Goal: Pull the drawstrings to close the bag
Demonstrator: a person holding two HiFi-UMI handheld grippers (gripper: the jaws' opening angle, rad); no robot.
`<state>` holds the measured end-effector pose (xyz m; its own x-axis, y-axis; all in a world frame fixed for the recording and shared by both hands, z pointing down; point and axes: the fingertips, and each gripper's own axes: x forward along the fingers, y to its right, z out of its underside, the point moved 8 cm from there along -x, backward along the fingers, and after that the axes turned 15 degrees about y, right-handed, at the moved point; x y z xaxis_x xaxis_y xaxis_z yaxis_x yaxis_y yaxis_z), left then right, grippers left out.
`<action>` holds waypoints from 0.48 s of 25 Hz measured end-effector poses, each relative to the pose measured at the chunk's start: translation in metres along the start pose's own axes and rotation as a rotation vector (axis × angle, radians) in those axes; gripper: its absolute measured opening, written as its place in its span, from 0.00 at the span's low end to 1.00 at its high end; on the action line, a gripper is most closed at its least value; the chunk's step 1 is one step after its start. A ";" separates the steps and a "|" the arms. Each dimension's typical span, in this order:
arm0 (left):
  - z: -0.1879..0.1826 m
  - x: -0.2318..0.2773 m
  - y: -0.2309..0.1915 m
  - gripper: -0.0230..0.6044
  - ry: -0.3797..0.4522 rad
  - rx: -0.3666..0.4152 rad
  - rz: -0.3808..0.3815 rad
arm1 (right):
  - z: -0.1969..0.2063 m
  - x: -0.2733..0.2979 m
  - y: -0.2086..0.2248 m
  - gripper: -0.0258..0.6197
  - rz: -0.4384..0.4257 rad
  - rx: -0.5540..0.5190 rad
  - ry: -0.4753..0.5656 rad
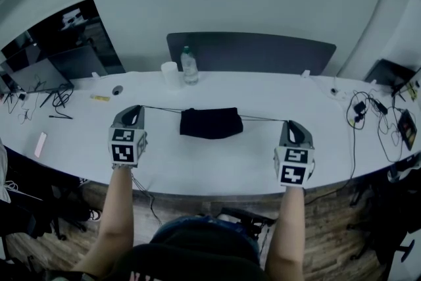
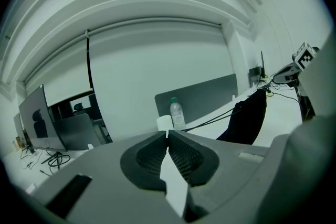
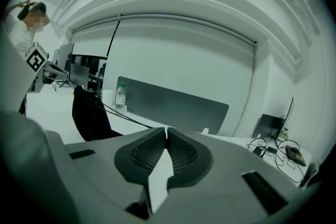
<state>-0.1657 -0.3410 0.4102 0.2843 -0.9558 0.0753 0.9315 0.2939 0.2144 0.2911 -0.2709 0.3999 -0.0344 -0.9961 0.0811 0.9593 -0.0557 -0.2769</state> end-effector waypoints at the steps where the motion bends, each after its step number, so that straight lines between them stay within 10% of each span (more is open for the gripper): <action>1: 0.001 0.000 -0.002 0.06 -0.002 0.000 -0.005 | 0.000 0.000 0.001 0.05 0.001 -0.001 0.000; 12: 0.000 0.004 -0.012 0.06 0.004 -0.004 -0.046 | -0.003 0.006 0.012 0.05 0.022 -0.019 0.007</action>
<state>-0.1757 -0.3483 0.4074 0.2417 -0.9684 0.0616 0.9447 0.2493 0.2132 0.3016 -0.2781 0.3937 -0.0156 -0.9976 0.0681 0.9544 -0.0351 -0.2965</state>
